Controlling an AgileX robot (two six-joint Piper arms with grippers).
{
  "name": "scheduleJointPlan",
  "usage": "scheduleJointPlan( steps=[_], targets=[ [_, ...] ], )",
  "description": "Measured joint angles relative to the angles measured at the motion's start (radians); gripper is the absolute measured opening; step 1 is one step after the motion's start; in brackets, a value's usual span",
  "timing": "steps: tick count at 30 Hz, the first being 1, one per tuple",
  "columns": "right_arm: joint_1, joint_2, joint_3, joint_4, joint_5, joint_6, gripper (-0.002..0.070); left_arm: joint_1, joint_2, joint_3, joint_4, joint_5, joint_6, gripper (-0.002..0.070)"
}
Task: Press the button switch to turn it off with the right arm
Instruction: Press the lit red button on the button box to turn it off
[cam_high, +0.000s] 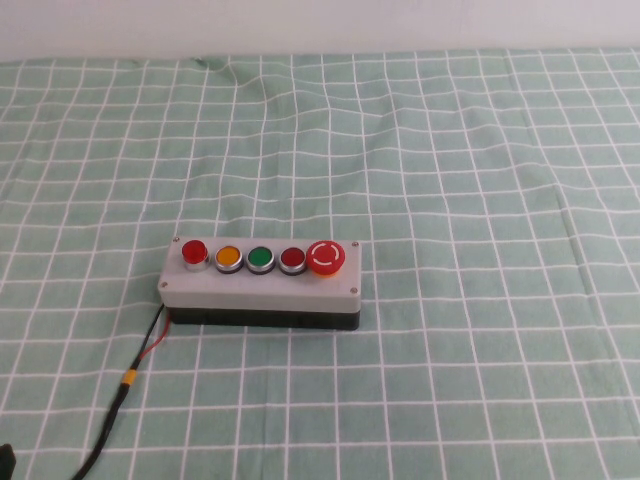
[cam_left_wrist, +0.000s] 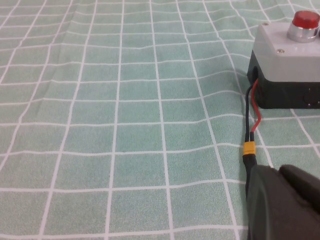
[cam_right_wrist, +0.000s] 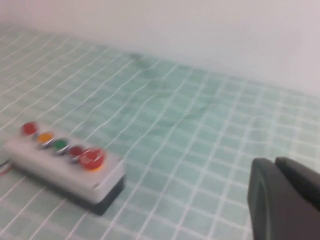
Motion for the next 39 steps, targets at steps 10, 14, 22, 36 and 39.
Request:
scheduleJointPlan(
  steps=[10, 14, 22, 36, 39],
  targets=[
    [-0.195, -0.233, 0.231, 0.010, -0.100, 0.000, -0.0016, 0.000, 0.000, 0.000, 0.000, 0.000, 0.000, -0.0003],
    [-0.256, -0.341, 0.314, 0.010, -0.039, 0.000, -0.0016, 0.000, 0.000, 0.000, 0.000, 0.000, 0.000, -0.0003],
    [-0.291, -0.479, 0.393, 0.014, 0.096, 0.000, -0.0016, 0.000, 0.000, 0.000, 0.000, 0.000, 0.000, -0.0003],
    [-0.332, -0.524, 0.587, 0.015, -0.008, 0.000, -0.0016, 0.000, 0.000, 0.000, 0.000, 0.000, 0.000, -0.0003],
    [-0.332, -0.526, 0.607, 0.017, -0.024, 0.000, -0.0016, 0.000, 0.000, 0.000, 0.000, 0.000, 0.000, -0.0003]
  ],
)
